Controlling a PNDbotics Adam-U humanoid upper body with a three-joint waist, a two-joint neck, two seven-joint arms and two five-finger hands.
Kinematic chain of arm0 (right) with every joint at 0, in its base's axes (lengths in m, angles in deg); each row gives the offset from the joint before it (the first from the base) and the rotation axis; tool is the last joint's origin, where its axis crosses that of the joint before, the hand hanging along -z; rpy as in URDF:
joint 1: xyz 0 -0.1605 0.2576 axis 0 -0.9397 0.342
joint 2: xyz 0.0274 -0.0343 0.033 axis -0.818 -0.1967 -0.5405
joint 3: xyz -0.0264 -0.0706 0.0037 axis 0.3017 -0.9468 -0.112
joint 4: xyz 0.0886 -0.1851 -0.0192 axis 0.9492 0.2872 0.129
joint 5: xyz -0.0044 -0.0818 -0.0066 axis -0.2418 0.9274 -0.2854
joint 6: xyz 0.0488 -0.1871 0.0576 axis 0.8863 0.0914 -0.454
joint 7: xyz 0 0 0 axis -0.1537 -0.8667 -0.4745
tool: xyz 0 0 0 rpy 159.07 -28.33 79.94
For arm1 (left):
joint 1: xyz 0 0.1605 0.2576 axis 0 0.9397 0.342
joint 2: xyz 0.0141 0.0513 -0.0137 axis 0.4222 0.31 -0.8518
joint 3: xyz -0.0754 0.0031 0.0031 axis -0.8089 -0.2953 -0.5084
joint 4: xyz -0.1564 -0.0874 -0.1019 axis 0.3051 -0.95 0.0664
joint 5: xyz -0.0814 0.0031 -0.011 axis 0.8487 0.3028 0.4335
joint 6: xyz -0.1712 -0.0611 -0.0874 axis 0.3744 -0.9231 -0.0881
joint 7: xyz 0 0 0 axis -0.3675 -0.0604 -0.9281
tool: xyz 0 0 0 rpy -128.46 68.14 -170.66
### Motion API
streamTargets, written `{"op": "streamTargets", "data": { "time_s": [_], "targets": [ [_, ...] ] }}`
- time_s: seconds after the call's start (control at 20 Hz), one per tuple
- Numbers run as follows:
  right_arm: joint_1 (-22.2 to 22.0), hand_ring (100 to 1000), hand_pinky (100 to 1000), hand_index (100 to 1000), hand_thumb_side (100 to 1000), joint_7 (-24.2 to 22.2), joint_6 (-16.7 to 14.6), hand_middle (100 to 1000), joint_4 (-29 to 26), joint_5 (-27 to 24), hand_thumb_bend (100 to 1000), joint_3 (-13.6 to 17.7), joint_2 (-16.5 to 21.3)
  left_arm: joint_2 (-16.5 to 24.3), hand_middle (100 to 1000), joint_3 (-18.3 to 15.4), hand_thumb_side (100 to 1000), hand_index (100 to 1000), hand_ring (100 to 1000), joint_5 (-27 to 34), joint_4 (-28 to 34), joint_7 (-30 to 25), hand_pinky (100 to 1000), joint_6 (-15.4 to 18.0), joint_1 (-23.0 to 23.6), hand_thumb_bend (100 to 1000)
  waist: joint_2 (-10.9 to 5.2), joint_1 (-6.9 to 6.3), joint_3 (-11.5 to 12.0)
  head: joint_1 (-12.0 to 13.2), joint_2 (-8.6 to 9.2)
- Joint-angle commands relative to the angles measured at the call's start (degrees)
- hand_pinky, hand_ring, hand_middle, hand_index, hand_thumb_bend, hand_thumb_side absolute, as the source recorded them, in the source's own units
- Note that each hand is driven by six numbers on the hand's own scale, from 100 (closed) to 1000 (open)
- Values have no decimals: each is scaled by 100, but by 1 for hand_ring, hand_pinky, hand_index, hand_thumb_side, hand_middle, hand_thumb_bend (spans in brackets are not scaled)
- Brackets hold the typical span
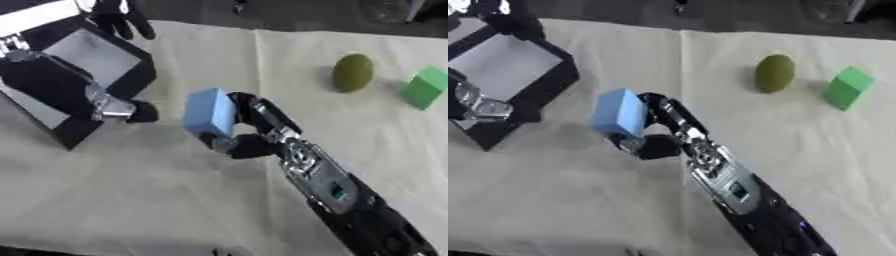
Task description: Pick up the objects with one hand, pass them to the other hand, and then place them into the box on the other side of the table.
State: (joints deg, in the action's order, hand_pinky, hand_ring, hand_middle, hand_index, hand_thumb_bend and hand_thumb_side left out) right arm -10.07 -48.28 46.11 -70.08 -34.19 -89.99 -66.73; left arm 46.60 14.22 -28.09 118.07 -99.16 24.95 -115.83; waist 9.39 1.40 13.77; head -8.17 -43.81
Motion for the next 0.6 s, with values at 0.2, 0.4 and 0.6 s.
{"op": "streamTargets", "data": {
  "time_s": [0.2,0.4,0.6],
  "targets": [
    [185,583,669,491,100,46,-178,369,45,209,195,9,-159,-274,754,115,342,772,744,-451,-329,-102,795,100,-247,667,-71,-46,12,-15,-31],
    [238,585,670,492,100,26,-236,371,155,376,193,-11,-207,-514,765,255,325,784,755,-781,-637,-117,802,279,-327,684,-64,-53,11,25,-31],
    [331,587,672,493,100,-42,-304,372,306,516,191,-51,-286,-728,771,403,313,790,764,-1073,-982,-219,807,545,-396,701,-59,-58,5,32,-31]
  ]
}}
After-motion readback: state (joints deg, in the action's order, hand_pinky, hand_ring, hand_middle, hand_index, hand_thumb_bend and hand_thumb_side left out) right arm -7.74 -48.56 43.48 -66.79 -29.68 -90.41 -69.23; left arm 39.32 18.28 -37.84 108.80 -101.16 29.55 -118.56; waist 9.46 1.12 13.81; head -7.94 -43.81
